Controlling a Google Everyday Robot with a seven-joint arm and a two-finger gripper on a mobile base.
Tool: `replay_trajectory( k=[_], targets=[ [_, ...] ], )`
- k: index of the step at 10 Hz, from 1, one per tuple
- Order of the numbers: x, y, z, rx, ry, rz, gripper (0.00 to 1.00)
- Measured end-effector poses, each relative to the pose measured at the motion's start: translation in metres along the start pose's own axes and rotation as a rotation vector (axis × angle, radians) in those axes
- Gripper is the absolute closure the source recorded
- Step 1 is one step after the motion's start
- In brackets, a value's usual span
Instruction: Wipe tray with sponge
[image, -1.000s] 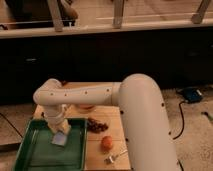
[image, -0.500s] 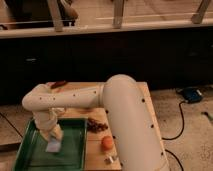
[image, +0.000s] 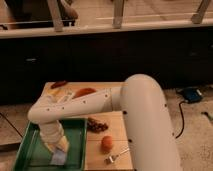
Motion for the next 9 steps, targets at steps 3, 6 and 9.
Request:
replay_trajectory(
  k=[3, 6, 9],
  targets=[
    [0.036, 0.018, -0.019, 0.023, 0.027, 0.053, 0.99],
    [0.066, 0.003, -0.033, -0.001, 0.037, 0.034, 0.99],
    [0.065, -0.046, -0.028, -0.041, 0.016, -0.064, 0.99]
  ],
)
